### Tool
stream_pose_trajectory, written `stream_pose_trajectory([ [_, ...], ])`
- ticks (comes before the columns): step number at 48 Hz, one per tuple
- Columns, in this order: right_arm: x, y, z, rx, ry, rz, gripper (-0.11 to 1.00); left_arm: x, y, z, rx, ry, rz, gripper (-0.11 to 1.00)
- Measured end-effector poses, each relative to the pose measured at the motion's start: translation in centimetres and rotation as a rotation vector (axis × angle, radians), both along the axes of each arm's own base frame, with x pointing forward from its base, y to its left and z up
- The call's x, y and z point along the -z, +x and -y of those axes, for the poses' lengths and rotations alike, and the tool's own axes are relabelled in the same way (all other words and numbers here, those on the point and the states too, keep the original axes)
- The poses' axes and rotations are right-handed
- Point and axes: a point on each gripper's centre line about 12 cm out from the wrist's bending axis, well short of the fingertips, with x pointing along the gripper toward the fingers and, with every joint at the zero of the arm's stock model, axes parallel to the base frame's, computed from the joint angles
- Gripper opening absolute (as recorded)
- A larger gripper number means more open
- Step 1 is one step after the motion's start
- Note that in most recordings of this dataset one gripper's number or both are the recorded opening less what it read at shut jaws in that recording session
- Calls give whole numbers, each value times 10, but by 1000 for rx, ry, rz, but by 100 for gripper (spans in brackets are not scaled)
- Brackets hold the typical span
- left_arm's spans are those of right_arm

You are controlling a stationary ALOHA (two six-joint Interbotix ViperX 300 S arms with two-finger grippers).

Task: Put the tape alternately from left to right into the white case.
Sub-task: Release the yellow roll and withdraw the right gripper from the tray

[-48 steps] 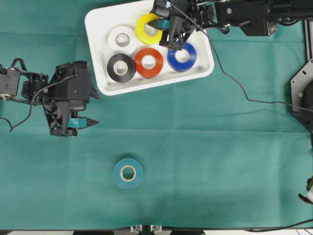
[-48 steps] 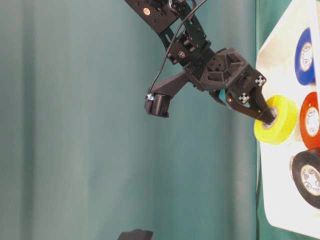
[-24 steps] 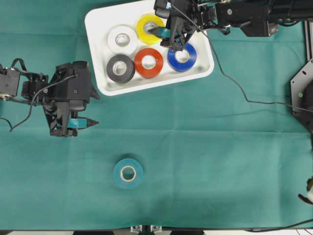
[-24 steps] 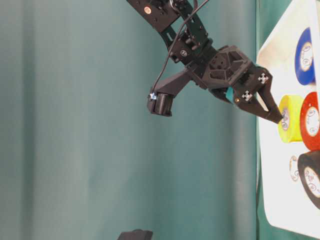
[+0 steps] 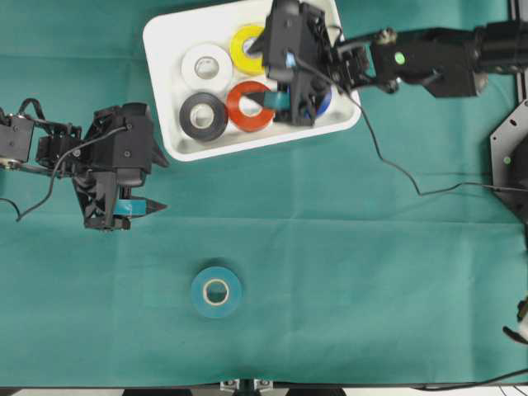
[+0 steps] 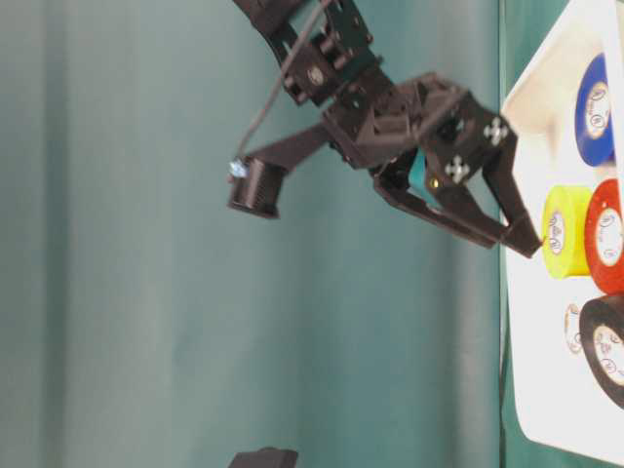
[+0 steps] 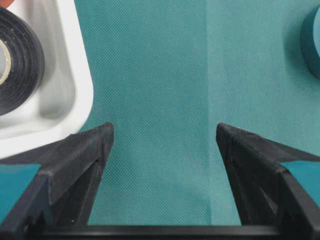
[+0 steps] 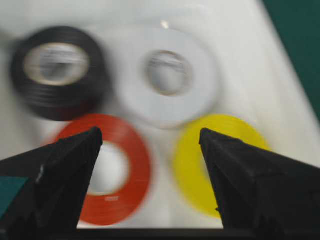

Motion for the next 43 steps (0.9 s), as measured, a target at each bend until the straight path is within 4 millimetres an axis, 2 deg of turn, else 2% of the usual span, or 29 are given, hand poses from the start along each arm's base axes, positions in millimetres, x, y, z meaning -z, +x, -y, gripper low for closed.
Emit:
stream_pose_trajectory([
  [10,-3,-4,-45,-107,1,0,86,0,0,0,1,1,0,38],
  [20,2,-7,-78,-190,3,-16,86,0,0,0,0,0,0,38],
  [30,3,-8,-96,-237,2,-20,86,0,0,0,0,0,0,38],
  [43,7,-12,-107,-258,10,-32,86,0,0,0,1,1,0,38],
])
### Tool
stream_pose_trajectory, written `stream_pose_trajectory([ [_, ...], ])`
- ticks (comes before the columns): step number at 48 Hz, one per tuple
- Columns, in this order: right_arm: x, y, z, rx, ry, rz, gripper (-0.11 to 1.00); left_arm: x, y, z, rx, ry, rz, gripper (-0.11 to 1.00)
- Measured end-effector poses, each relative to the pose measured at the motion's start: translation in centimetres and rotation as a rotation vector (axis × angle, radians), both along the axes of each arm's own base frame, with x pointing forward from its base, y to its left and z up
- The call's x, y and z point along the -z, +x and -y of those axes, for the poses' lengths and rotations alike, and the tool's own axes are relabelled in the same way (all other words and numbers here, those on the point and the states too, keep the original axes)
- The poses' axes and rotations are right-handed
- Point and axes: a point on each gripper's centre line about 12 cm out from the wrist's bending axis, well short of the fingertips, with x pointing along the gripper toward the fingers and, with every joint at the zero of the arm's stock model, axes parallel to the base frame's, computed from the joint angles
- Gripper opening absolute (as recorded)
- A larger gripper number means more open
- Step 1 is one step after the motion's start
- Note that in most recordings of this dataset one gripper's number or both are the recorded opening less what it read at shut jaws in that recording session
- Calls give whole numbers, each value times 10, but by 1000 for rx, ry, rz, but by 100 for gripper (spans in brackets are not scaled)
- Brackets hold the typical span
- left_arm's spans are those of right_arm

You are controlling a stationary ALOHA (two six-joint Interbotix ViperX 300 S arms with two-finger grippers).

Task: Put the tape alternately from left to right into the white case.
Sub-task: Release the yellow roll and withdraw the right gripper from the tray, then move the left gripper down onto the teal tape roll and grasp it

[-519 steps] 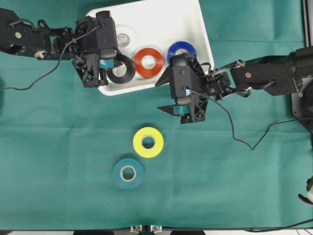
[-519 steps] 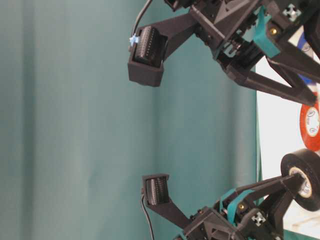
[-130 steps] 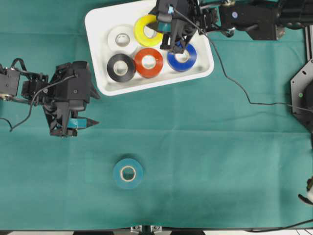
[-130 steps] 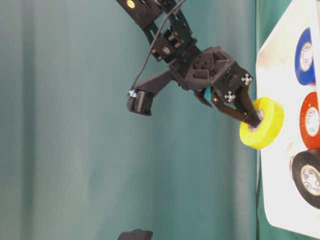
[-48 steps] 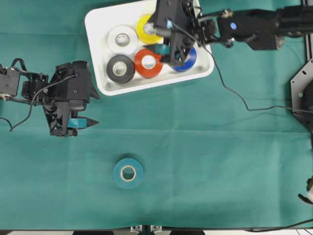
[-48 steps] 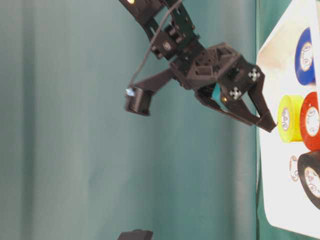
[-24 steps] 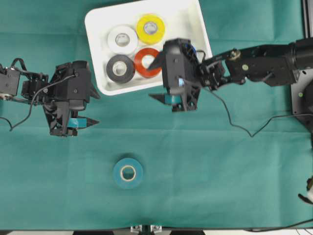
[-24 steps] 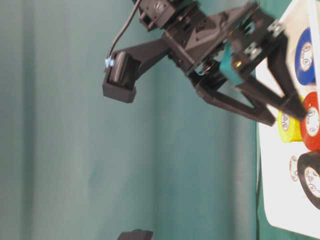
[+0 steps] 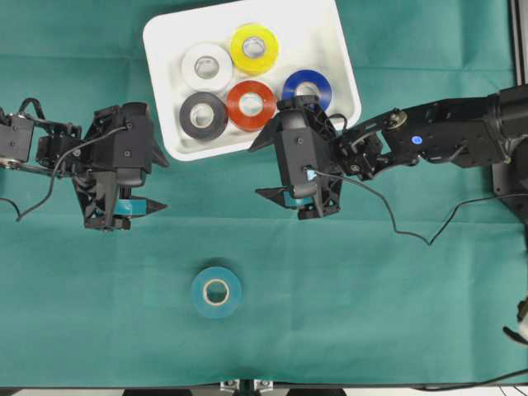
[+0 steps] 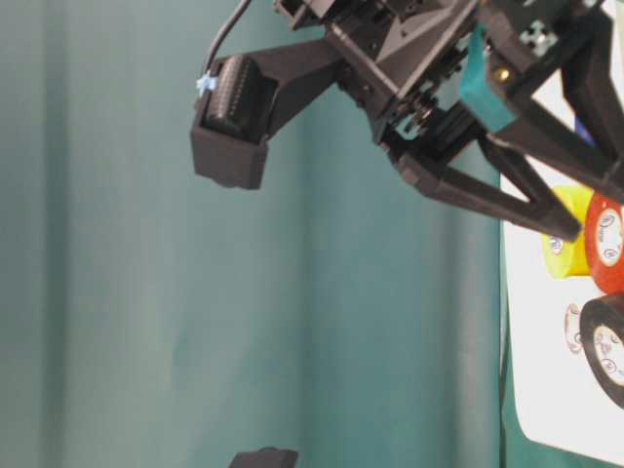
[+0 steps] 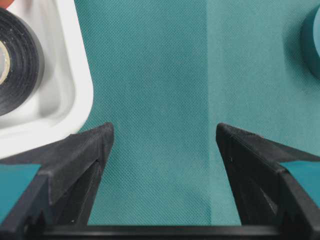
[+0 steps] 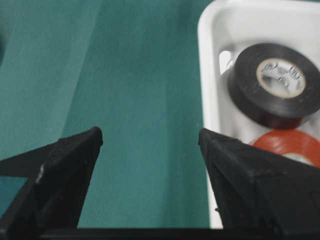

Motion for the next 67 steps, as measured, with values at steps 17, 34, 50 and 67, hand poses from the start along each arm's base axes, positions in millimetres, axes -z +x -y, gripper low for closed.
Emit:
stream_pose_trajectory([
  [17,8,-6,-3,10,21,-25,86,0,0,0,-1,-1,0,38],
  [34,9,-6,-3,11,22,-30,86,0,0,0,-20,-20,-4,38],
  [50,9,-6,-3,11,22,-30,86,8,-1,11,-57,-80,-35,38],
  [67,10,-6,-3,12,21,-31,86,17,7,39,-77,-161,-74,38],
])
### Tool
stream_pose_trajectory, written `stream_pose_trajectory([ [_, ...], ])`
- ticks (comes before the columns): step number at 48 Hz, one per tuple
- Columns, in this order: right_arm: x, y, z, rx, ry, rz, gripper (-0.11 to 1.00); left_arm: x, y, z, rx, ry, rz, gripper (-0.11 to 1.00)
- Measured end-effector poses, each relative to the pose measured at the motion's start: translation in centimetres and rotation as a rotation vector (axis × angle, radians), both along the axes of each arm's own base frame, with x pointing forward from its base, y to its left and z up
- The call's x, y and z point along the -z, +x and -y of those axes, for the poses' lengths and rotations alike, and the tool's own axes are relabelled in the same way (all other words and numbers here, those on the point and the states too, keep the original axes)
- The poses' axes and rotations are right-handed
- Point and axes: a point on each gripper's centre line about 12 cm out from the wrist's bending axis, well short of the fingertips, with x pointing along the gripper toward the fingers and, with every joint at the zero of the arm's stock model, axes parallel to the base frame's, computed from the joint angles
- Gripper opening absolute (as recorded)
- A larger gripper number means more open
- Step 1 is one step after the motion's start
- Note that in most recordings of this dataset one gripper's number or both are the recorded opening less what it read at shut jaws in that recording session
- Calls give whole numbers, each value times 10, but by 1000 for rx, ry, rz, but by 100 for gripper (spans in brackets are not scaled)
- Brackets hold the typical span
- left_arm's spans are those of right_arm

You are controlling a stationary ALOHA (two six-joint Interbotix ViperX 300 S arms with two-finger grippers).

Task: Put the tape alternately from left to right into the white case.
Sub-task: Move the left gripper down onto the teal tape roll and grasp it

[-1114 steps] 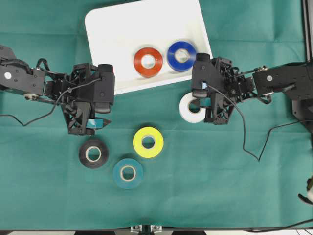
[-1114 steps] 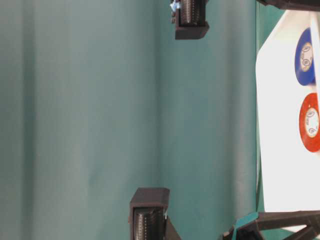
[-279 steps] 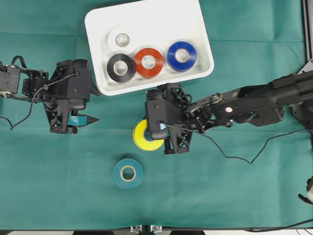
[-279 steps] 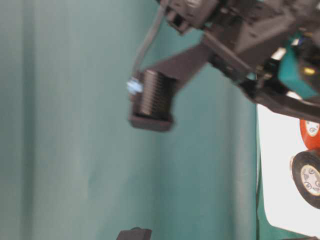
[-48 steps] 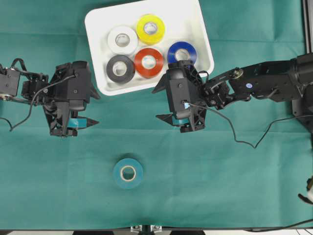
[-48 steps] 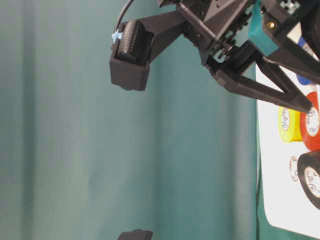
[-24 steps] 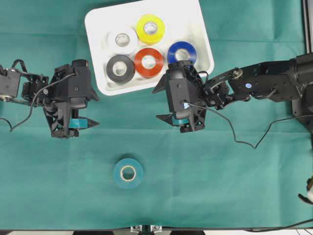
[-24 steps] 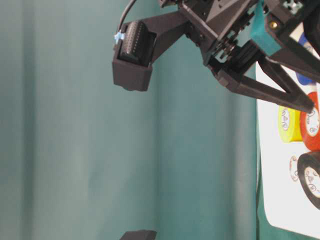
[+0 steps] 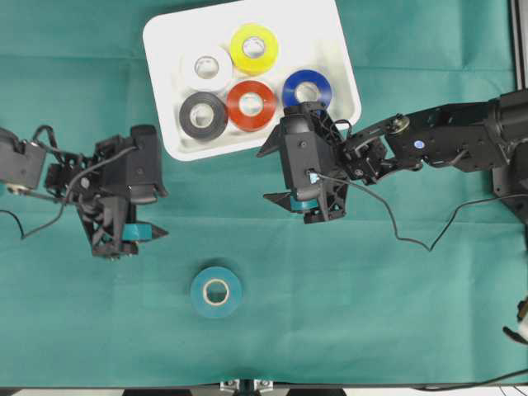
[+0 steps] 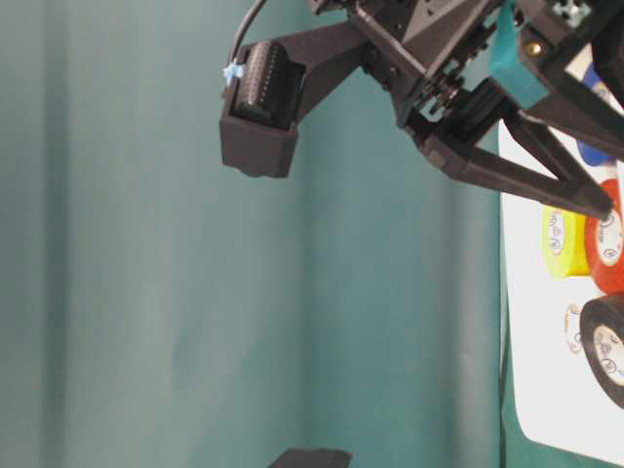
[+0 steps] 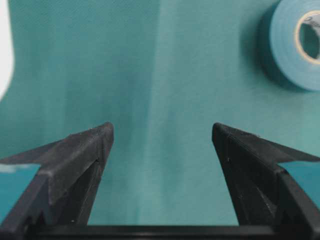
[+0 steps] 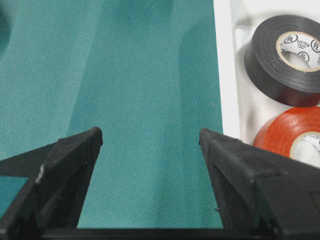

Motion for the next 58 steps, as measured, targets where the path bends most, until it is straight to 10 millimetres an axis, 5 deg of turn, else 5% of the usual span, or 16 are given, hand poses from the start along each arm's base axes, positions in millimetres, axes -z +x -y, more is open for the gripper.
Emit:
stream_pose_trajectory([
  [27,0,0,0,1,-1,-1,86,-7,33,39,50,-41,32,38],
  [58,1,-1,0,1,-1,-4,86,9,58,68,-133,-222,-52,38],
])
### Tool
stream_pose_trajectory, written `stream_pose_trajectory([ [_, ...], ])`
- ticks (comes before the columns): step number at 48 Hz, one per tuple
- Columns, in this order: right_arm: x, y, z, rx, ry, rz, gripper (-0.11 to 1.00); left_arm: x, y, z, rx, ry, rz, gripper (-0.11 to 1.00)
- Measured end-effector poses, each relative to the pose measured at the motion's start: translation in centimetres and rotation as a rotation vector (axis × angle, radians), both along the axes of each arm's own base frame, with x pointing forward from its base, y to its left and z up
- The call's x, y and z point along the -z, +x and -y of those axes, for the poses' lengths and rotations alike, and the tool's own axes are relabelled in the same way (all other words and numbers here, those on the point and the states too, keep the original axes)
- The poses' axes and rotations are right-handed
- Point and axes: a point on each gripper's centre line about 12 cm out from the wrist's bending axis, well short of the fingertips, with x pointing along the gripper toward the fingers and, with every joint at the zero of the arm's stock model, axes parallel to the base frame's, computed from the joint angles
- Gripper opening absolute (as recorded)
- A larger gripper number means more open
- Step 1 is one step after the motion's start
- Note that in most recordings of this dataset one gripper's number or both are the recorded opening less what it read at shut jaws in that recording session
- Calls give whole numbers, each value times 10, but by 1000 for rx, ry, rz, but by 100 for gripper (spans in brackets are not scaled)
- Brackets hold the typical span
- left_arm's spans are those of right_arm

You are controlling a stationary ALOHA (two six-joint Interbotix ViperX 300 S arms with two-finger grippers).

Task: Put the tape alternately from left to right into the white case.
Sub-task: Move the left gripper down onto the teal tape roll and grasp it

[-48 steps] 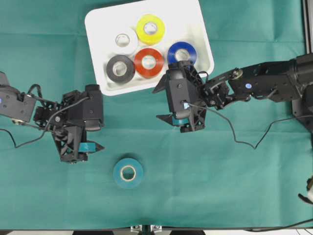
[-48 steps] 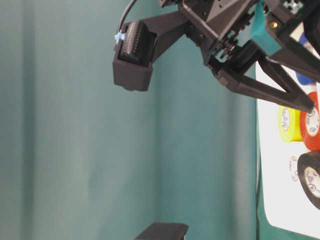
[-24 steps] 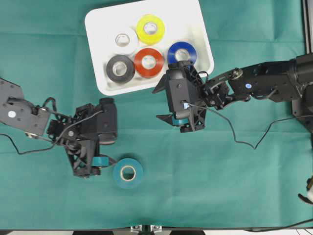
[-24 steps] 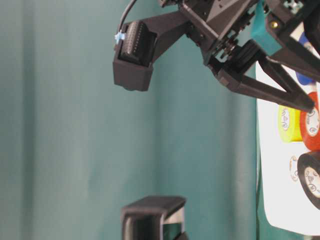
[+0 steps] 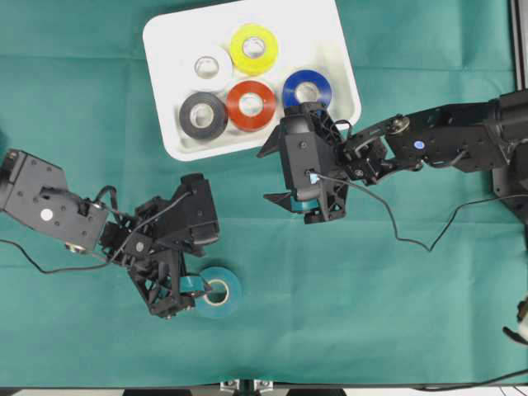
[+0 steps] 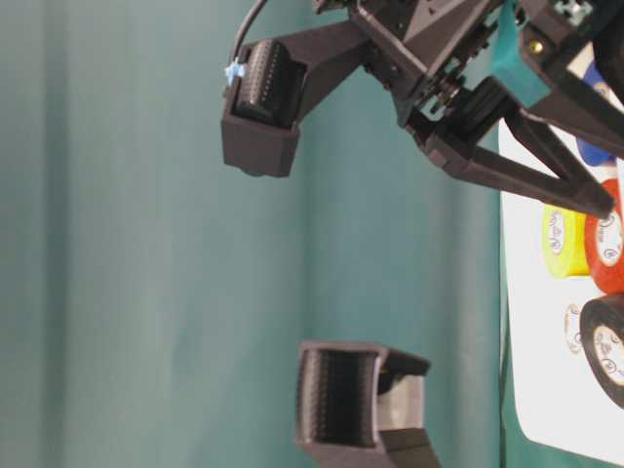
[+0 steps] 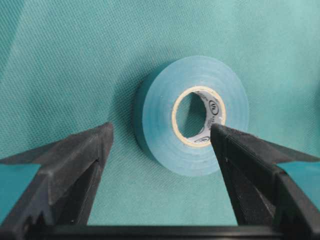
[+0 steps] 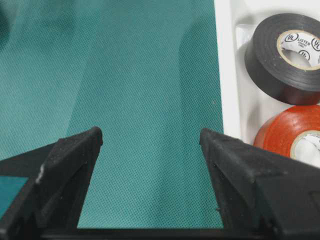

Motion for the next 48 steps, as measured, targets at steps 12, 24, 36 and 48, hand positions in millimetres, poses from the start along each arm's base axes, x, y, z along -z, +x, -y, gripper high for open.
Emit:
stream_pose_trajectory([
  [12,1,-1,0,-1,-1,-5,86,10,4,5,0,1,-21,38],
  [24,1,-1,0,0,0,-5,86,19,11,7,0,6,-35,38],
  [36,2,-2,0,0,0,-6,86,21,11,8,3,11,-40,38],
  [48,2,-2,0,-1,1,-5,86,26,7,6,6,31,-91,37],
])
